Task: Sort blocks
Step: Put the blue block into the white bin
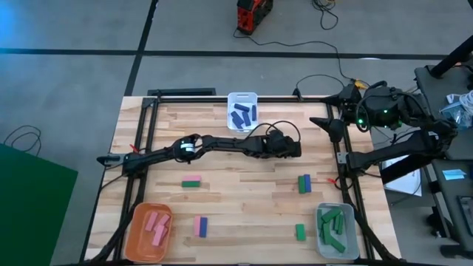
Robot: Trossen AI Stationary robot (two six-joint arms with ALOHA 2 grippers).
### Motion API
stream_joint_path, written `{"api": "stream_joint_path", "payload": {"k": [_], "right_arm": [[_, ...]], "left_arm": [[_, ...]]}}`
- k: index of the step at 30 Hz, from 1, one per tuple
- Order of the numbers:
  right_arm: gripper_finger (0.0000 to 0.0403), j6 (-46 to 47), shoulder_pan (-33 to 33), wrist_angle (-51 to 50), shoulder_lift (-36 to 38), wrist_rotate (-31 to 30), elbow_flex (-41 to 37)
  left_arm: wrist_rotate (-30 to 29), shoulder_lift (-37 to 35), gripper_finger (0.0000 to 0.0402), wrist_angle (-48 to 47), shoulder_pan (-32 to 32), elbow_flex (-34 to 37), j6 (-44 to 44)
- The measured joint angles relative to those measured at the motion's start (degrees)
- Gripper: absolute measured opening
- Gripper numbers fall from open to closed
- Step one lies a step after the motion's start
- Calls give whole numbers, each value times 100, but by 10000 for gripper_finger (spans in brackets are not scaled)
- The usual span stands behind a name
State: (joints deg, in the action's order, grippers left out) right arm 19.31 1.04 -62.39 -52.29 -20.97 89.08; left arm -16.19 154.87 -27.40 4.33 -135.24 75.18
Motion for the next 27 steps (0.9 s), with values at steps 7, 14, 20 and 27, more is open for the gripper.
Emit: {"api": "stream_joint_path", "payload": {"k": [7,14,20,27], "right_arm": [[400,-2,0,-11,0,-2,0],[400,-2,0,-24,0,-2,0],[400,9,0,-34,0,-2,0],[400,0,0,-36,0,-1,0]], "left_arm": [[136,-120,0,-303,-30,15,41],[221,-349,0,-991,-65,32,-61],[333,-501,0,-1170,-67,39,608],[329,-615,7,-1503,-109,39,1616]]}}
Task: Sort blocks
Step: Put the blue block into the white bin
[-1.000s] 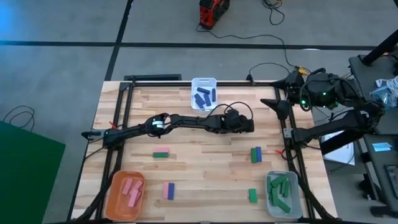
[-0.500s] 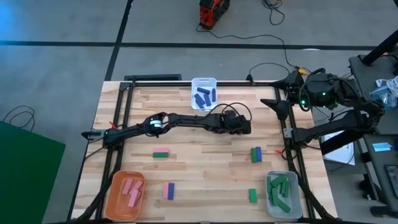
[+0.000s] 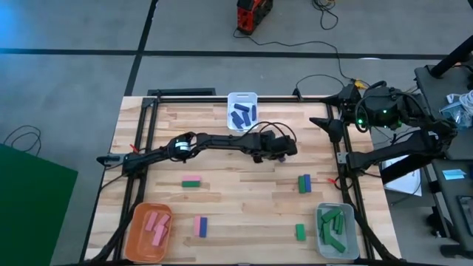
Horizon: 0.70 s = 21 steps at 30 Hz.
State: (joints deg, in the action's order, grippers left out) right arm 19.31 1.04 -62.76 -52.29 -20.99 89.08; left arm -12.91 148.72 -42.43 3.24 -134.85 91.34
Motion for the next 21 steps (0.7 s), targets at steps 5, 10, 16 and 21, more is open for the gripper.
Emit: {"api": "stream_joint_path", "payload": {"k": [5,10,16,21], "right_arm": [[400,-39,0,-1,0,1,0],[400,-248,0,-1,0,4,0],[400,-387,0,-1,0,10,0],[400,-507,0,0,0,21,0]], "left_arm": [[-51,-8,42,-616,-56,0,387],[-332,-19,99,-343,-47,0,909],[-897,-35,172,-41,-48,-4,1406],[-857,31,212,-162,-34,22,1625]]}}
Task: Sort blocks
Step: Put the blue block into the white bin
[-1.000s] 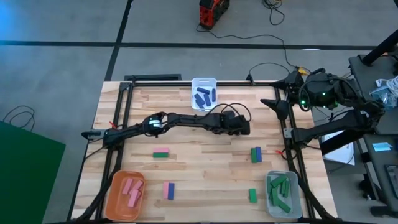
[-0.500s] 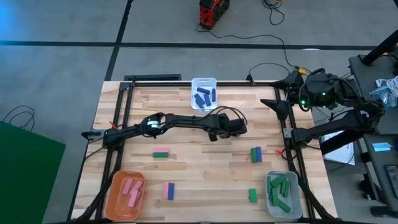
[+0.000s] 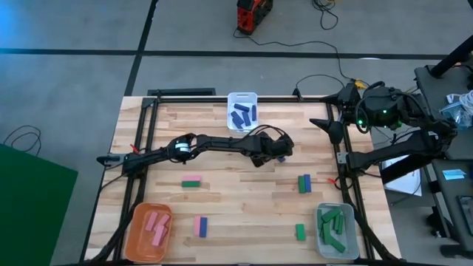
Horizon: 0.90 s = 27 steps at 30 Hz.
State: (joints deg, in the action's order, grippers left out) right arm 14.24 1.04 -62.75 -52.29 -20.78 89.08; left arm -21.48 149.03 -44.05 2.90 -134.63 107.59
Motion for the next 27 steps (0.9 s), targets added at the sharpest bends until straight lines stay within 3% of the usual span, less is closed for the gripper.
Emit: {"api": "stream_joint_path", "payload": {"k": [8,17,20,25,27], "right_arm": [[400,-131,0,1,0,0,0],[400,-135,0,-29,0,0,2],[400,-131,0,-38,0,0,2],[400,-124,-2,-38,0,0,0],[400,-122,0,-40,0,0,-1]], "left_arm": [[-6,5,225,-158,-21,13,-73],[302,-36,219,-347,-56,-22,-965],[242,-153,176,-213,-87,-33,-1166],[60,-82,25,474,-85,-35,-1555],[55,17,14,758,-64,-35,-1540]]}}
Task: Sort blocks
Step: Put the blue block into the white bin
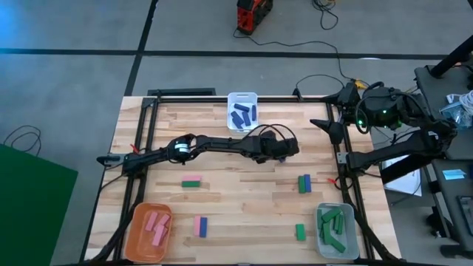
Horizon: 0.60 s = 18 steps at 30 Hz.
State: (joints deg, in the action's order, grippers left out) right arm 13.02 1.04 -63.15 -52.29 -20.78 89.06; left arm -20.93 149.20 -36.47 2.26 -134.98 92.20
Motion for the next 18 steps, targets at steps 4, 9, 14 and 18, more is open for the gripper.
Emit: {"api": "stream_joint_path", "payload": {"k": [4,9,14,18], "right_arm": [[400,0,0,-1,0,0,-3],[400,1,-2,-3,0,0,-7],[400,0,-2,-3,0,0,-7],[400,0,-2,-5,0,0,-12]], "left_arm": [[222,191,3,43,20,6,36],[334,239,1,53,3,13,94],[592,221,0,-238,-29,-9,101],[743,123,0,-729,-127,-11,102]]}}
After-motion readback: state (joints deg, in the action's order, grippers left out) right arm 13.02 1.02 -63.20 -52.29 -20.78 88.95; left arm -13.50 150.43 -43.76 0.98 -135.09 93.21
